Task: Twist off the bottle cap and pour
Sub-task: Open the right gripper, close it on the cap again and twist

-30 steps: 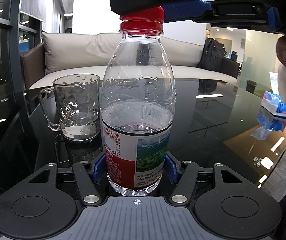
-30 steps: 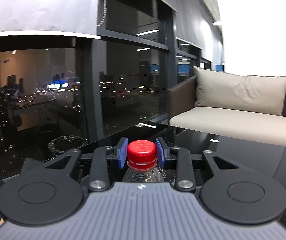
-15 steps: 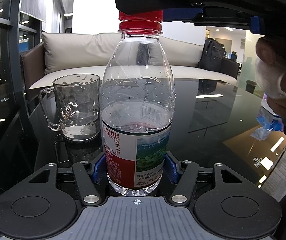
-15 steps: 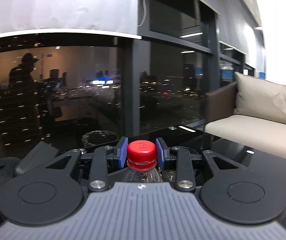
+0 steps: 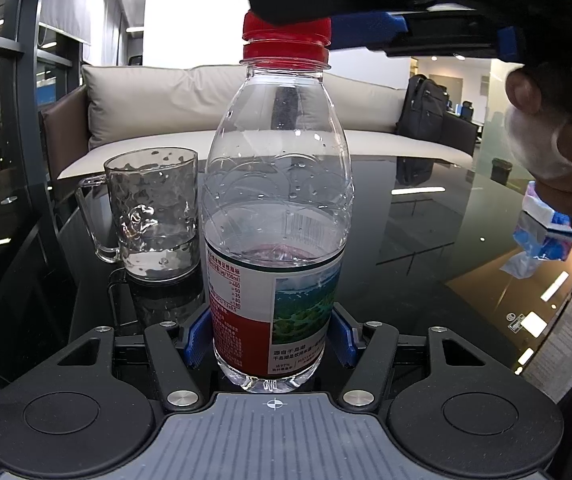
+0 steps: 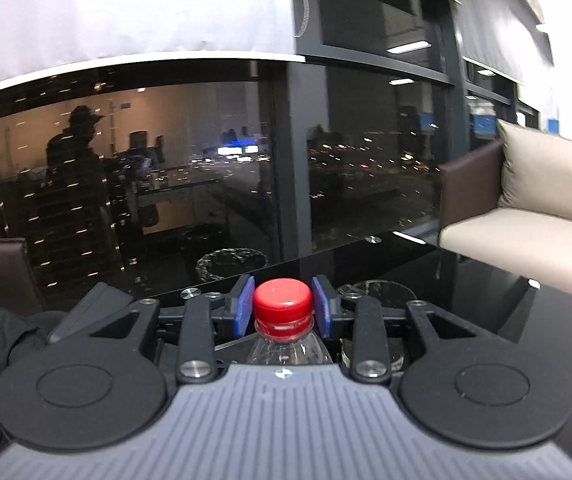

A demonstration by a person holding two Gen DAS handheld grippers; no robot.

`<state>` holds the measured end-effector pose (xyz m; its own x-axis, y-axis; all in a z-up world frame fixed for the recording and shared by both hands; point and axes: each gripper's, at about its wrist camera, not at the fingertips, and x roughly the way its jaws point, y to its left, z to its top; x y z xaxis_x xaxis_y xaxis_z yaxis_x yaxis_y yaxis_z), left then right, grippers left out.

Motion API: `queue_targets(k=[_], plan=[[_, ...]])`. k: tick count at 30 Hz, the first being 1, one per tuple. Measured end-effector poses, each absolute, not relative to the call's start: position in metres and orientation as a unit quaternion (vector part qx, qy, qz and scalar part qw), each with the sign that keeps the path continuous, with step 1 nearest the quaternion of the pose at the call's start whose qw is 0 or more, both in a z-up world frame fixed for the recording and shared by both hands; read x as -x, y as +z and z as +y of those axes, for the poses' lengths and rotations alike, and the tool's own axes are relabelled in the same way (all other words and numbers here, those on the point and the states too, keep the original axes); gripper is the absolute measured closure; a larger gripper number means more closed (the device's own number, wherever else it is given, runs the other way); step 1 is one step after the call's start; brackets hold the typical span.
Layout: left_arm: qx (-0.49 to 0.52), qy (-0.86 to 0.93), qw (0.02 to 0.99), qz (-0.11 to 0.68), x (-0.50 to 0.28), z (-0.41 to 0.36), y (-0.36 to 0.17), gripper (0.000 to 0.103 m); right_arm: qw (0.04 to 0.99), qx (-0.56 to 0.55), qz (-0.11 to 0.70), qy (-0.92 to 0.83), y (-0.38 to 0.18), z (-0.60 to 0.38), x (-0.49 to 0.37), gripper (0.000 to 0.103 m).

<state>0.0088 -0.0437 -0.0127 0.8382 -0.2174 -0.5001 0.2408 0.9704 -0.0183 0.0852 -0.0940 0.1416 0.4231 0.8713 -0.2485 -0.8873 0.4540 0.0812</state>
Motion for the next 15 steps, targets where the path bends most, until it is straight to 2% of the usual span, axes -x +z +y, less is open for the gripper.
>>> queue_targets(k=[1,15], plan=[[-0.023,-0.119,0.958,0.258,-0.009,-0.044,-0.013,0.047,0.846,0.029,0.127,0.516,0.141,-0.094,-0.082,0.039],[-0.022,-0.119,0.958,0.258,-0.01,-0.038,-0.012,0.047,0.895,0.003,0.112,0.432,0.135,-0.079,-0.042,0.039]])
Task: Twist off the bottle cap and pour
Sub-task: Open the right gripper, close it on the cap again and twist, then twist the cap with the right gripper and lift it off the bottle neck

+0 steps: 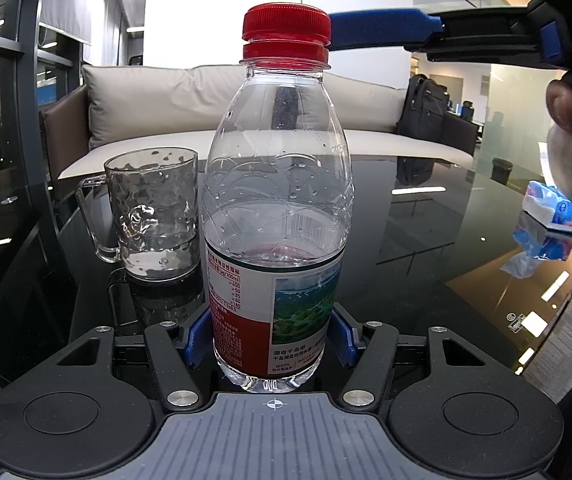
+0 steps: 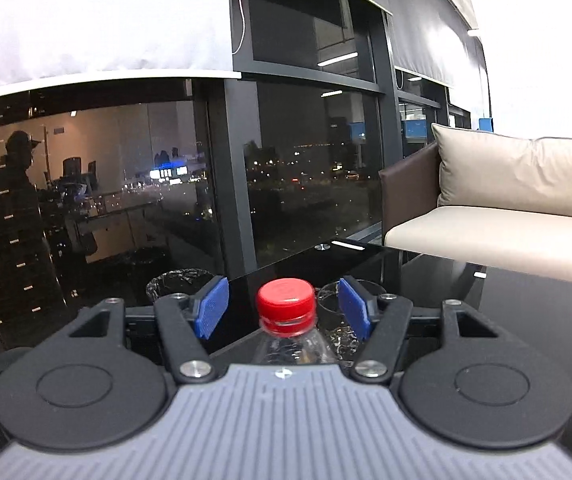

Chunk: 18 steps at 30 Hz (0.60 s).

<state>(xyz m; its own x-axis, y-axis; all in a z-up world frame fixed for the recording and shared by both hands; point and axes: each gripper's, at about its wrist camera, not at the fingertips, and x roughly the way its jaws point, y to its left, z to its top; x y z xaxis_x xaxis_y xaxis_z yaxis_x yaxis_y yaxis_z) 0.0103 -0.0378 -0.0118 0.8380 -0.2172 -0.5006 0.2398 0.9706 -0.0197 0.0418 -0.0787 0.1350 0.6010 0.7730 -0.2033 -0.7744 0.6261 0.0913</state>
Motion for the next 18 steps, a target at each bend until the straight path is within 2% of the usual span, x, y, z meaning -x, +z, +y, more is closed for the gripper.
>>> queue_targets(k=[11,18], plan=[[-0.023,-0.119,0.958,0.259,-0.009,-0.041,-0.012,0.047,0.903,0.01,0.113,0.415,0.126,-0.066,-0.034,0.039],[-0.023,-0.119,0.958,0.259,-0.01,-0.042,-0.012,0.047,0.909,0.025,0.11,0.402,0.121,-0.059,-0.031,0.054]])
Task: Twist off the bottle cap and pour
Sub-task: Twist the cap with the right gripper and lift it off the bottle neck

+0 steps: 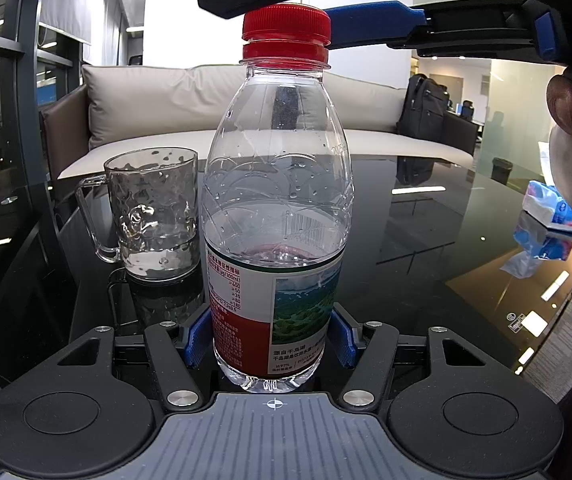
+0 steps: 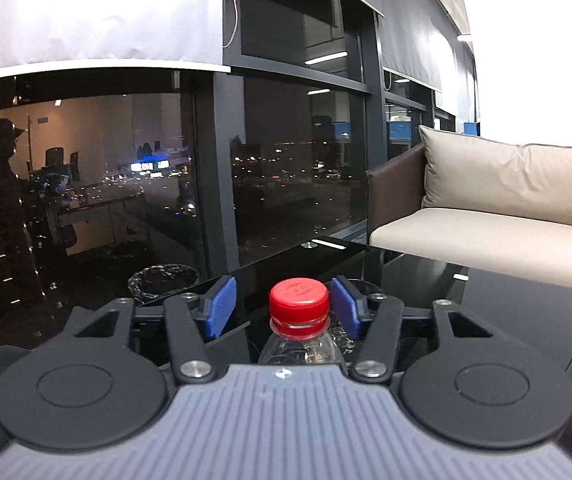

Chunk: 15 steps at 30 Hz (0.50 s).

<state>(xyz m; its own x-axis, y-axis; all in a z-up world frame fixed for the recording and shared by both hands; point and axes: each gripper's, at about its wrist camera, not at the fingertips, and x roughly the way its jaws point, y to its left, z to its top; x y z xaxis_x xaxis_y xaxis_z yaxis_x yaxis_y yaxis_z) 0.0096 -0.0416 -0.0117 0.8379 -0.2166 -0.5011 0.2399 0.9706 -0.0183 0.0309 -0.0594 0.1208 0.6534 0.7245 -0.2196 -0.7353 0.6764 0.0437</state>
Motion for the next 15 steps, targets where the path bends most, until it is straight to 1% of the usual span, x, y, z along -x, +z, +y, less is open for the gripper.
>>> queue_targets(k=[2,4,5,15], plan=[[-0.022,-0.119,0.958,0.259,-0.0099,-0.0414,-0.0115,0.047,0.912,0.028,0.109,0.394,0.1204,-0.0588,-0.0313,0.058],[-0.022,-0.119,0.958,0.259,-0.0097,-0.0419,-0.0117,0.047,0.915,0.032,0.109,0.386,0.1193,-0.0585,-0.0326,0.067],[-0.023,-0.119,0.958,0.259,-0.0099,-0.0419,-0.0115,0.047,0.916,0.033,0.109,0.384,0.1184,-0.0592,-0.0333,0.07],[-0.024,-0.119,0.958,0.259,-0.0103,-0.0442,-0.0112,0.047,0.91,0.041,0.113,0.398,0.1169,-0.0677,-0.0384,0.07]])
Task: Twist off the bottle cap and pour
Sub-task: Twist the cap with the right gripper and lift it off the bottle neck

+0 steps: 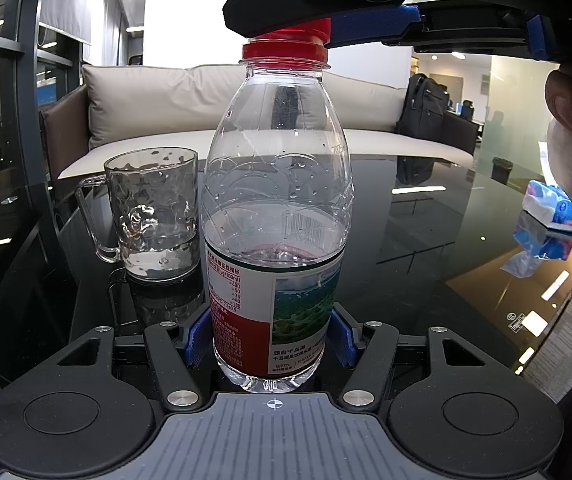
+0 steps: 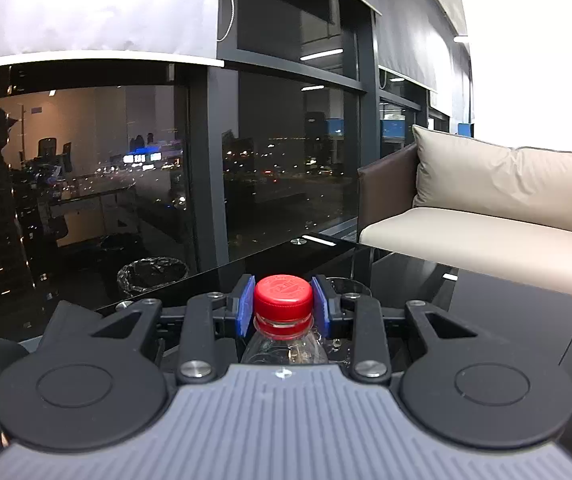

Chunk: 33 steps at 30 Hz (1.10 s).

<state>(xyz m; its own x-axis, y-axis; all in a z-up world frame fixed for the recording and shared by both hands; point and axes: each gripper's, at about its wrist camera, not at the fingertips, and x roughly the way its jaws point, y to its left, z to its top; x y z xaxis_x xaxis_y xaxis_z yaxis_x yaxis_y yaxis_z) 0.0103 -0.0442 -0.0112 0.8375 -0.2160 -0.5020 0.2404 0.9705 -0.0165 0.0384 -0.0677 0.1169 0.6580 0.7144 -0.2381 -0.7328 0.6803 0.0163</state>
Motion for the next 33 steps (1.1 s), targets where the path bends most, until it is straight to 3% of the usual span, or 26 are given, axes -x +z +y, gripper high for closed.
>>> queue_targets(k=[33], plan=[[-0.023,-0.12,0.958,0.259,-0.01,-0.045,-0.013,0.047,0.896,0.037,0.128,0.423,0.127,-0.087,-0.04,0.07]])
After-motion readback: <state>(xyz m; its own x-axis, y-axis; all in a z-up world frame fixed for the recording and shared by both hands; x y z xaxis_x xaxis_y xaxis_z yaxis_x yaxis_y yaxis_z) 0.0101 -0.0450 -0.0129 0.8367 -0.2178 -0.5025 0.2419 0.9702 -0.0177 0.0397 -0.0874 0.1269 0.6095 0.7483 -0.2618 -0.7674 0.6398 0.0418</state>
